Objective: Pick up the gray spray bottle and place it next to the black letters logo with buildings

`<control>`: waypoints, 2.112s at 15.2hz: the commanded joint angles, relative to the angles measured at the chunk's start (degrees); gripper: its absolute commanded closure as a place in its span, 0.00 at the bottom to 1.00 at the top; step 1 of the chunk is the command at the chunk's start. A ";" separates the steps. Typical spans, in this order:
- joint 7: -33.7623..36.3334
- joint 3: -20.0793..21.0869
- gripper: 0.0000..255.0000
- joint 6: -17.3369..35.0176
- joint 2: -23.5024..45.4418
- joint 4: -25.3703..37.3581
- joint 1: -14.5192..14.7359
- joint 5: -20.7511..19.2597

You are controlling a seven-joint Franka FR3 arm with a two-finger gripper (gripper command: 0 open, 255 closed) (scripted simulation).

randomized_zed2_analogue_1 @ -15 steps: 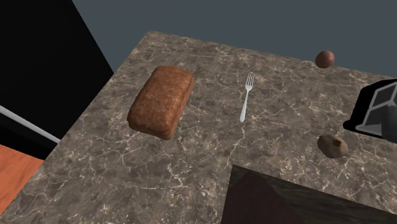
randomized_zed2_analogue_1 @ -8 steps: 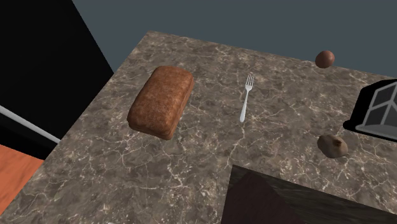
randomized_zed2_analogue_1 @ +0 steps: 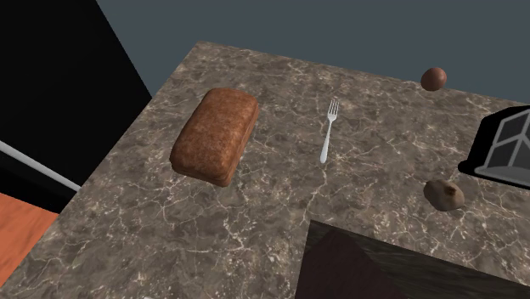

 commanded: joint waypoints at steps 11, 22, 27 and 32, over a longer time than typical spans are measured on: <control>-8.41 5.87 1.00 -0.43 11.71 9.20 -14.58 9.04; -9.81 7.80 1.00 6.41 14.29 4.01 -14.82 11.61; -10.55 8.99 1.00 9.28 15.81 2.28 -15.31 13.04; -11.33 10.34 1.00 12.00 17.52 0.91 -15.98 14.59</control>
